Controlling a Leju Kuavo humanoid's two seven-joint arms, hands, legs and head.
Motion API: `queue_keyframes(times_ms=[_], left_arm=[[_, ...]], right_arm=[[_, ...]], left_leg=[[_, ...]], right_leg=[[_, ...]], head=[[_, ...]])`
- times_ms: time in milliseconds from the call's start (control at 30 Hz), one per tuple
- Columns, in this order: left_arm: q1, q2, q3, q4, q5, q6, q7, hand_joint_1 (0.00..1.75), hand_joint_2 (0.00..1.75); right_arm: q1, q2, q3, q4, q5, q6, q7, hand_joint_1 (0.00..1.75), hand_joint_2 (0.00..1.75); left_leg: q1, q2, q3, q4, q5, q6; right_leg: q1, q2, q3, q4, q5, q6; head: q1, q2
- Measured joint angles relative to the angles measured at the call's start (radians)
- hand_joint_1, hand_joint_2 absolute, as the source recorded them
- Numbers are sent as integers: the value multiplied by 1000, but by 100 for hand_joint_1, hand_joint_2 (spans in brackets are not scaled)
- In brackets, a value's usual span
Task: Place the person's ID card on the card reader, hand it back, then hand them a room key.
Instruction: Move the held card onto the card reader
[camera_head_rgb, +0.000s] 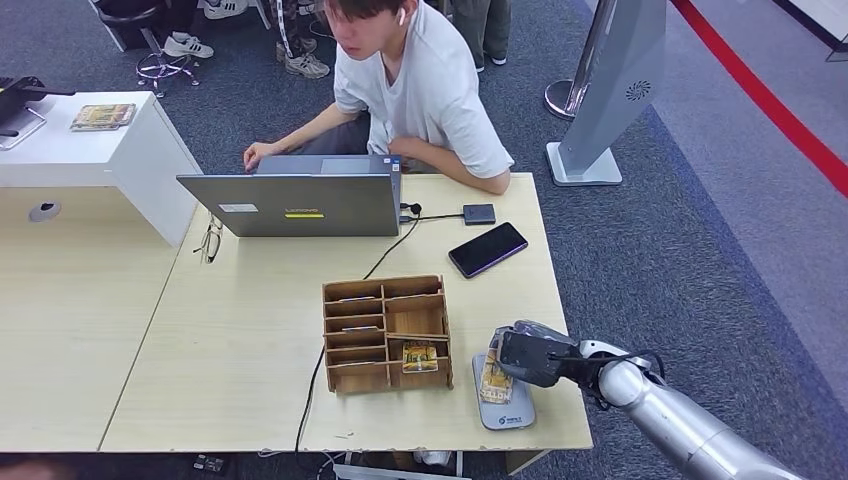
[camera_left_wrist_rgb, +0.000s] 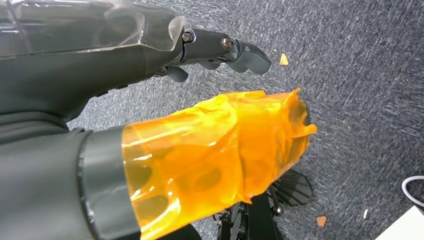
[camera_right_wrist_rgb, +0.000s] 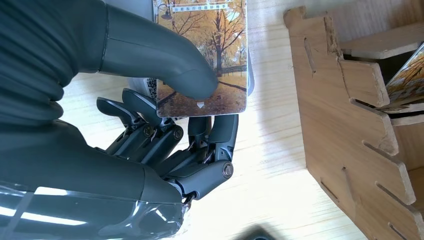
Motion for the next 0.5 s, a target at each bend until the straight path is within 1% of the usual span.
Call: queue_keyframes(times_ms=[267,500], left_arm=[[1,0,-19,0,-2,-11,-8,0,0],[1,-1,-38,2,-5,-19,-10,0,0]], right_arm=[[0,10,-1,-1,25,-23,-31,175,175],[2,38,-16,-8,61,-63,-54,175,175]], left_leg=[[0,0,0,0,0,0],[0,0,0,0,0,0]], right_leg=[[0,0,0,0,0,0],[0,0,0,0,0,0]], head=[[0,0],[0,0]])
